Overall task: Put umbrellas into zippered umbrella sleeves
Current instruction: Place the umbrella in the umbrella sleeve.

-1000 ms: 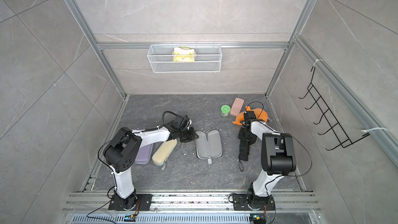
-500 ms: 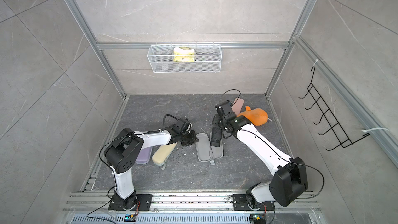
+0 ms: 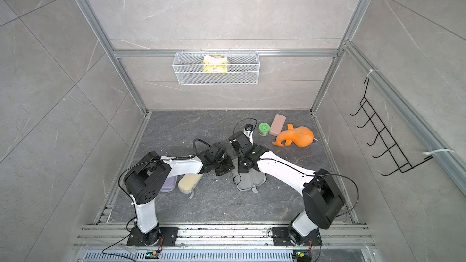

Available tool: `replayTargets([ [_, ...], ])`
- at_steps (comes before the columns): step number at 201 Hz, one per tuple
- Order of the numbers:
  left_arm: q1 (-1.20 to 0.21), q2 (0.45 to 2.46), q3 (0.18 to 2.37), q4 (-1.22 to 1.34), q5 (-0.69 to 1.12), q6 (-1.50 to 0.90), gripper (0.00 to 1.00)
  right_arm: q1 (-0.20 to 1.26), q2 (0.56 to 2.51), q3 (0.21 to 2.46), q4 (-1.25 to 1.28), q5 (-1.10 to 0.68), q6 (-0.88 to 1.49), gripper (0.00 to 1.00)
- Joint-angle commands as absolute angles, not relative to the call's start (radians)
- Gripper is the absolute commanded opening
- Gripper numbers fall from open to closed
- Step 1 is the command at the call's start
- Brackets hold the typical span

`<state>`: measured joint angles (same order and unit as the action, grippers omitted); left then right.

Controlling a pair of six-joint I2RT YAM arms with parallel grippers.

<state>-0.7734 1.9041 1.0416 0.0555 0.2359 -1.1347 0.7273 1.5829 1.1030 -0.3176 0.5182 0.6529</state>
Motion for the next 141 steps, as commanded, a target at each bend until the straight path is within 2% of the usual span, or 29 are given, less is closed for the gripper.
replayTargets([
  [1,-0.772,1.856,1.032,0.108,0.218,-1.188,0.04,0.75,1.577,1.073,-0.264,0.577,0.609,0.2],
  [37,-0.773,1.868,1.031,0.142,0.211,-1.216,0.0,0.758,1.588,1.031,-0.314,0.504,0.606,0.17],
  [107,-0.775,1.879,1.057,0.126,0.206,-1.2,0.0,0.778,1.621,0.959,-0.318,0.342,0.672,0.14],
  [141,-0.782,1.894,1.066,0.097,0.23,-1.16,0.0,0.69,1.591,1.002,-0.319,0.321,0.63,0.13],
])
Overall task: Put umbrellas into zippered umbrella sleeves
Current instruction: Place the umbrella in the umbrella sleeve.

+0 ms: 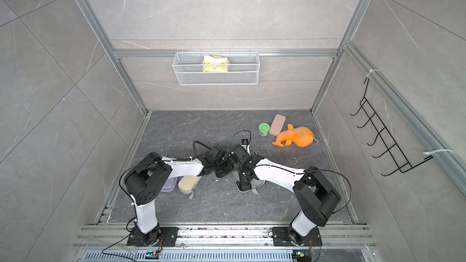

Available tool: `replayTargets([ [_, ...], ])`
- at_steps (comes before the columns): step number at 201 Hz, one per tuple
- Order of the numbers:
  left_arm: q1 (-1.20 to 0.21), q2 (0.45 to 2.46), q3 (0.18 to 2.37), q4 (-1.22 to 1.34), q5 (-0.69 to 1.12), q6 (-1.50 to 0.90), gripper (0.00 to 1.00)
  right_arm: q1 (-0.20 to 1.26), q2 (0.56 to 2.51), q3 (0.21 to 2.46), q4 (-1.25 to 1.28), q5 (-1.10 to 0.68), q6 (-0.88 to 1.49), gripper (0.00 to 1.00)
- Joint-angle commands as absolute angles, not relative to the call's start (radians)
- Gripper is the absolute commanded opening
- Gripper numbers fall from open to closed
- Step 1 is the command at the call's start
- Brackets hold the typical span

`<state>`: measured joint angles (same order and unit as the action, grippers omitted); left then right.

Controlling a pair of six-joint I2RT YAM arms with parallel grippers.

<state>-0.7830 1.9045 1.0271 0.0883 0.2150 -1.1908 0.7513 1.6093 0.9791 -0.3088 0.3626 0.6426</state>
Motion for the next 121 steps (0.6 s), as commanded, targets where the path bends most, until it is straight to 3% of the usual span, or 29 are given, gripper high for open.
replayTargets([
  [1,-0.782,1.894,1.066,0.096,0.231,-1.158,0.0,0.686,1.59,1.005,-0.319,0.32,0.628,0.13],
  [34,-0.796,1.893,1.069,0.059,0.234,-1.135,0.0,0.621,1.571,1.124,-0.319,0.329,0.558,0.12],
  [61,-0.802,1.896,1.072,0.058,0.23,-1.138,0.0,0.62,1.571,1.203,-0.295,0.442,0.494,0.1],
  [121,-0.811,1.897,1.077,0.057,0.23,-1.145,0.0,0.68,1.532,1.097,-0.028,0.759,0.339,0.06],
])
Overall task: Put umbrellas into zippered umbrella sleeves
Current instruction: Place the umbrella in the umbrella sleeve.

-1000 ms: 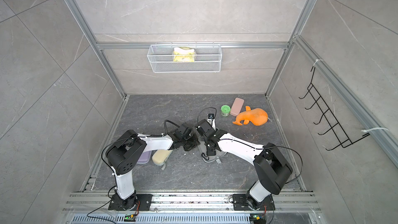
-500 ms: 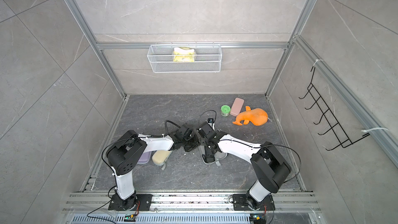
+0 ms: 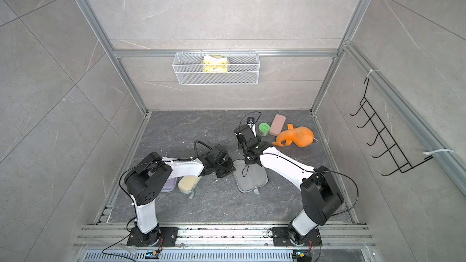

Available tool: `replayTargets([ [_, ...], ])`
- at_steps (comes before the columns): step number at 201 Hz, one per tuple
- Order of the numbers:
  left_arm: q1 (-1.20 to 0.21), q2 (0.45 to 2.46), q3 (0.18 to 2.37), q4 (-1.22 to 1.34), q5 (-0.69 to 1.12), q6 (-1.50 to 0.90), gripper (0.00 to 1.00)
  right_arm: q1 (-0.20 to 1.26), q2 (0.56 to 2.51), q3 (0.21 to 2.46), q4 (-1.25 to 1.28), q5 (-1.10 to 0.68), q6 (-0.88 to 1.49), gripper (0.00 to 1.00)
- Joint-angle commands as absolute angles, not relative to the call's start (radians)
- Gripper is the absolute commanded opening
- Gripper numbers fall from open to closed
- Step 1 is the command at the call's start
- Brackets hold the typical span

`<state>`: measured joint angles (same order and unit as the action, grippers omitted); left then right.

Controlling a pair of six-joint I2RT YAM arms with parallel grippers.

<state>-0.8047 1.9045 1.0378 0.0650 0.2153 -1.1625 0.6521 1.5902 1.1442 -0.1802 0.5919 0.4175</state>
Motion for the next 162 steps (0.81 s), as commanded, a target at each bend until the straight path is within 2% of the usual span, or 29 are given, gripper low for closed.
replayTargets([
  [1,-0.811,1.896,1.077,0.057,0.23,-1.146,0.0,0.681,1.531,1.094,-0.025,0.759,0.34,0.06],
  [23,-0.813,1.905,1.089,0.061,0.235,-1.147,0.0,0.684,1.549,1.083,-0.028,0.709,0.411,0.04],
  [88,-0.813,1.907,1.062,0.132,0.226,-1.195,0.0,0.816,1.529,0.951,-0.154,0.642,0.604,0.02],
  [162,-0.811,1.916,1.055,0.159,0.199,-1.213,0.0,0.824,1.513,0.851,-0.285,0.428,0.766,0.0],
])
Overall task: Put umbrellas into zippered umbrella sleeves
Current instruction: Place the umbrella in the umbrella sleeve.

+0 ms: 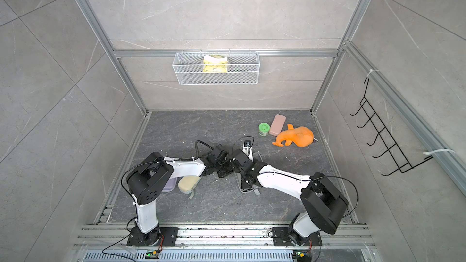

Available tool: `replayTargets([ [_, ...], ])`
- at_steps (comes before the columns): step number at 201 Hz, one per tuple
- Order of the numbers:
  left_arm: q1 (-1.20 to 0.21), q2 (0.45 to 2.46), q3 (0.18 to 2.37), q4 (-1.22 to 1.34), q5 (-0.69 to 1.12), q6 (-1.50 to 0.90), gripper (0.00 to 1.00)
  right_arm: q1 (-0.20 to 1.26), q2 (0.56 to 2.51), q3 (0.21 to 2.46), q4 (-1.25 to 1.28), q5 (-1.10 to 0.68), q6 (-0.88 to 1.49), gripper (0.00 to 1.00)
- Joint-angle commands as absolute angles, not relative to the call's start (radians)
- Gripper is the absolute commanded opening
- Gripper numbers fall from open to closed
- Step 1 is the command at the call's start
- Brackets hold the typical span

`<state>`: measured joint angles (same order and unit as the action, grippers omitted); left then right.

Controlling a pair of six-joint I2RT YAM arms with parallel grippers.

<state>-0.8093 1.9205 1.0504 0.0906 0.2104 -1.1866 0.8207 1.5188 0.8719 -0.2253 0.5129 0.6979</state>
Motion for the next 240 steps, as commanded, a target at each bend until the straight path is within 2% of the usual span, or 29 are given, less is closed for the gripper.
replayTargets([
  [1,-0.811,1.916,1.055,0.159,0.198,-1.213,0.0,0.824,1.515,0.85,-0.286,0.422,0.767,0.0],
  [36,-0.811,1.927,1.057,0.183,0.204,-1.22,0.0,0.802,1.589,0.862,-0.282,0.334,0.745,0.01],
  [55,-0.811,1.92,1.056,0.183,0.204,-1.212,0.0,0.769,1.618,0.874,-0.278,0.283,0.714,0.05],
  [76,-0.811,1.911,1.049,0.192,0.198,-1.204,0.0,0.736,1.658,0.913,-0.296,0.234,0.676,0.13],
  [138,-0.811,1.916,1.048,0.204,0.214,-1.199,0.0,0.684,1.708,0.985,-0.323,0.101,0.639,0.48],
  [188,-0.81,1.901,1.06,0.168,0.215,-1.174,0.0,0.629,1.665,1.063,-0.441,-0.013,0.584,0.63],
  [218,-0.808,1.889,1.045,0.169,0.217,-1.172,0.03,0.626,1.617,1.054,-0.471,-0.019,0.581,0.64],
  [240,-0.808,1.89,1.043,0.175,0.218,-1.169,0.04,0.626,1.637,1.018,-0.449,-0.035,0.602,0.58],
])
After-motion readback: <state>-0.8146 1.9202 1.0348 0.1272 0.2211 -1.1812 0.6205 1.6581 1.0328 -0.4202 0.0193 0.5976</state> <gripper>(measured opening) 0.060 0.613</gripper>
